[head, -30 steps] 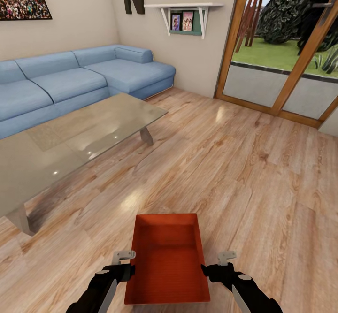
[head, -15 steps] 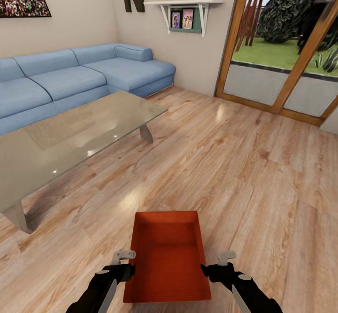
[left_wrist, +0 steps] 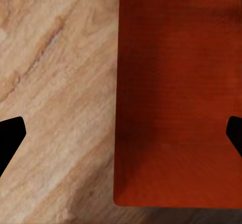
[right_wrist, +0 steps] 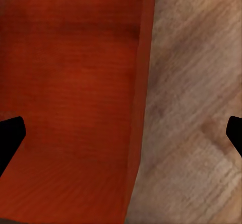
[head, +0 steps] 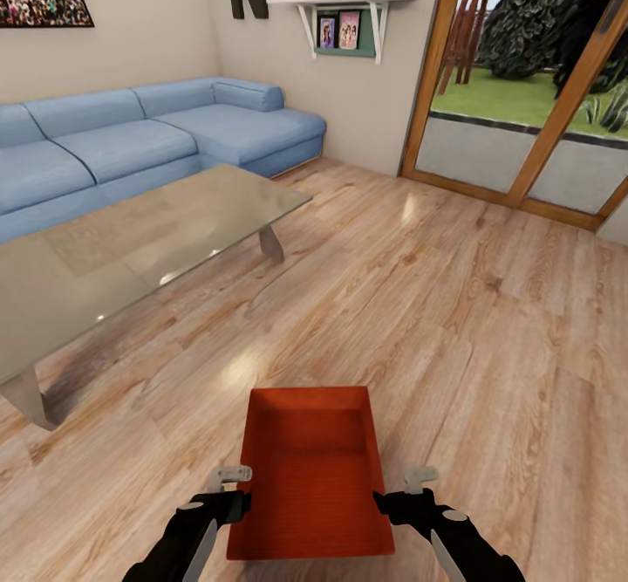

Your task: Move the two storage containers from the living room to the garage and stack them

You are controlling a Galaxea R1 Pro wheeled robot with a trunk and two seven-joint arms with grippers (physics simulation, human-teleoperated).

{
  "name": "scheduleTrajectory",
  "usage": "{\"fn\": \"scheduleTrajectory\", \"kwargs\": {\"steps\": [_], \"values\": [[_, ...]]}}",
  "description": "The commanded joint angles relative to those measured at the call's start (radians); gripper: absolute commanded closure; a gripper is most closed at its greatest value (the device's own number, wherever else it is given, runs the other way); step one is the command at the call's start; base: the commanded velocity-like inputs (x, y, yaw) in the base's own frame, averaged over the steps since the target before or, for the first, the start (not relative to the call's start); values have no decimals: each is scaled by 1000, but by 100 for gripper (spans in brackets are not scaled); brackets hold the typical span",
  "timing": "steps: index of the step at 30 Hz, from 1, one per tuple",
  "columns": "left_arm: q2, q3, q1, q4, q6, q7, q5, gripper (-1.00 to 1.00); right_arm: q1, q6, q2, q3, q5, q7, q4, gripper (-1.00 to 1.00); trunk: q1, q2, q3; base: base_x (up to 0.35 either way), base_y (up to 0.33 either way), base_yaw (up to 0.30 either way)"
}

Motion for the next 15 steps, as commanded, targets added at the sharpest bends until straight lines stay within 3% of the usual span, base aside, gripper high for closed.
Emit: {"fn": "scheduleTrajectory", "kwargs": {"steps": [1,15], "values": [[0,-2,0,-2,5,7,6,-100,0,6,-1,4,-3,0,-2,-100,4,-8,-4,0,0,0],[-3,-2,0,-1,5,6,6,-100,0,6,-1,4,-3,0,-2,-100,57,-106,-48,0,0,0]]}}
